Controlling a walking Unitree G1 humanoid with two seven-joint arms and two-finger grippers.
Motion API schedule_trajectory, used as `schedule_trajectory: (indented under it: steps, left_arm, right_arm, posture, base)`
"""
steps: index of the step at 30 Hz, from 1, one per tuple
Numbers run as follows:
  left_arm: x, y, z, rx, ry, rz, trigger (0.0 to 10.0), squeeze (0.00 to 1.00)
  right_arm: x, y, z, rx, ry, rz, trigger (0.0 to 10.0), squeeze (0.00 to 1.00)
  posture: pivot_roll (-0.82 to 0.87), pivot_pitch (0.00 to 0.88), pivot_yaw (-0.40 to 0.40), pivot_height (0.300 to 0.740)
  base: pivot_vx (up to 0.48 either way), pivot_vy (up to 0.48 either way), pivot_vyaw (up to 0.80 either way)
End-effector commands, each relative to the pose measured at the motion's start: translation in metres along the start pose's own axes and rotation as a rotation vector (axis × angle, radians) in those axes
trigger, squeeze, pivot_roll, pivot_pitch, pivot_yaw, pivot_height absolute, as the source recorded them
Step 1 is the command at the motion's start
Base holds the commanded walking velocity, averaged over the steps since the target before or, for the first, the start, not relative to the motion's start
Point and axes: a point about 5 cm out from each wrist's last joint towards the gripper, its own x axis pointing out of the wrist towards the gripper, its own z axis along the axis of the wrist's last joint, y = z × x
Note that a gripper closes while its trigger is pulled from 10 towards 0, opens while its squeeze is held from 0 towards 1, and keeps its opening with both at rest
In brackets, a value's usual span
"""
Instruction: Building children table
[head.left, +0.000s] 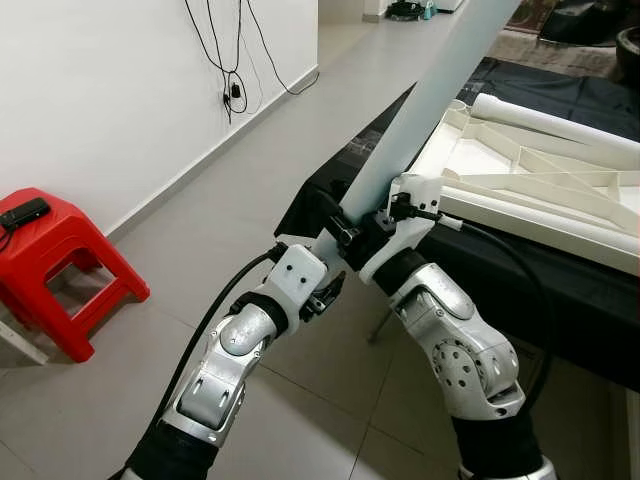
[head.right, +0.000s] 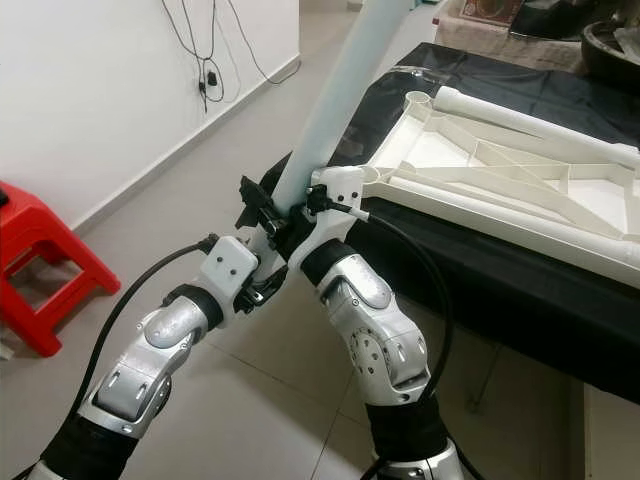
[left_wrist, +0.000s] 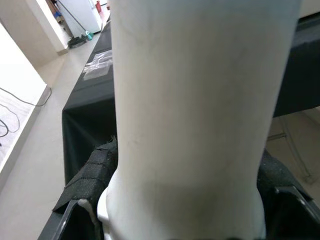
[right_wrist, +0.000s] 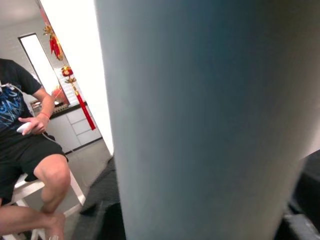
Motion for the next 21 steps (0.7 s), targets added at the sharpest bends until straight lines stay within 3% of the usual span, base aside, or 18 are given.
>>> schedule_trajectory:
  steps: [1,6,7,12,14,21]
  left_arm:
    - [-0.005,0.007,-0.008,-0.015,0.032,0.023,10.0,0.0]
    - [-0.012,0.012,-0.009,-0.061,0.017,-0.013,10.0,0.0]
    - [-0.017,0.014,-0.01,-0.096,0.011,-0.052,10.0,0.0]
    - [-0.026,0.015,-0.011,-0.141,-0.002,-0.148,10.0,0.0]
    - [-0.033,0.014,-0.012,-0.212,-0.003,-0.255,10.0,0.0]
    - [-0.044,0.01,-0.013,-0.284,0.007,-0.401,10.0,0.0]
  right_arm:
    - [0.001,-0.001,0.003,-0.029,-0.018,0.009,10.0,1.0]
    - [0.001,-0.004,0.004,-0.034,-0.008,0.054,10.0,1.0]
    - [0.001,-0.005,0.005,-0.041,0.009,0.092,10.0,0.0]
    - [0.0,-0.007,0.005,-0.028,0.04,0.161,10.0,0.0]
    - [-0.001,-0.004,0.005,0.026,0.08,0.276,10.0,0.0]
    - [-0.005,0.001,0.005,0.058,0.135,0.437,10.0,0.0]
  posture:
    - [0.01,0.108,-0.029,0.74]
    - [0.01,0.101,-0.026,0.74]
    - [0.01,0.099,-0.024,0.74]
    - [0.01,0.096,-0.025,0.74]
    - [0.02,0.093,-0.025,0.74]
    - [0.02,0.095,-0.023,0.74]
  base:
    - [0.0,0.0,0.0]
    - [0.0,0.0,0.0]
    - [0.0,0.0,0.0]
    - [0.0,0.0,0.0]
    - [0.0,0.0,0.0]
    - [0.0,0.0,0.0]
